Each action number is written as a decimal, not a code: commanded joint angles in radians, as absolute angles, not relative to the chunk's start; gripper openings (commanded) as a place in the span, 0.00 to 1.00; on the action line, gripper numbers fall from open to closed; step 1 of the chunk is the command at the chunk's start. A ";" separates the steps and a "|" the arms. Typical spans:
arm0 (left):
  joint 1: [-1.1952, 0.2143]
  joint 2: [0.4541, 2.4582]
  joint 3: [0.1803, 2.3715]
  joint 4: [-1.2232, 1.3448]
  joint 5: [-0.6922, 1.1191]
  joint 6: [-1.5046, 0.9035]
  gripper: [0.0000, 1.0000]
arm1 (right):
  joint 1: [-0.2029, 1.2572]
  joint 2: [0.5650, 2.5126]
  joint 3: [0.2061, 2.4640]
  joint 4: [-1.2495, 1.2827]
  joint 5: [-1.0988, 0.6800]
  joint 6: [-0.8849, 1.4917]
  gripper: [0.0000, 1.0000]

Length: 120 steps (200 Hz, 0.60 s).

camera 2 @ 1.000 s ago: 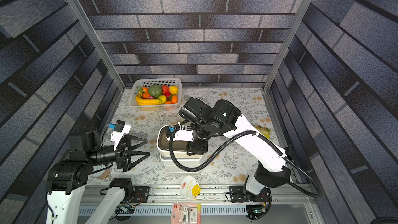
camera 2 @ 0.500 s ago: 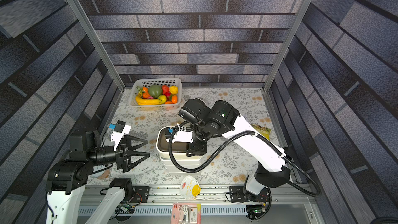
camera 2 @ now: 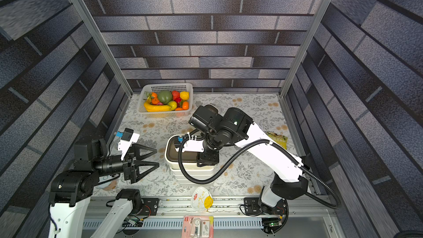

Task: Stack the tissue boxes
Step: Place the tissue box at the tissue box.

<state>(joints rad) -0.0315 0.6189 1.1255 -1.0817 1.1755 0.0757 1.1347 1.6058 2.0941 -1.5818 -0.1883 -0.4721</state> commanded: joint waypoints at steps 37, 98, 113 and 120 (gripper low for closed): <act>-0.040 0.630 1.120 -1.093 1.192 0.105 1.00 | 1.155 1.593 2.082 -1.539 -0.206 -0.463 0.45; -0.043 0.627 1.121 -1.094 1.190 0.107 1.00 | 1.160 1.592 2.082 -1.552 -0.192 -0.453 0.45; -0.043 0.627 1.121 -1.096 1.191 0.107 1.00 | 1.164 1.591 2.080 -1.553 -0.191 -0.450 0.46; -0.046 0.627 1.121 -1.094 1.192 0.107 1.00 | 1.164 1.590 2.078 -1.552 -0.190 -0.448 0.46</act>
<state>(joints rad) -0.0399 0.6189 1.1255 -1.0821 1.1751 0.0792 1.1515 1.6058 2.0796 -1.5677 -0.1871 -0.4633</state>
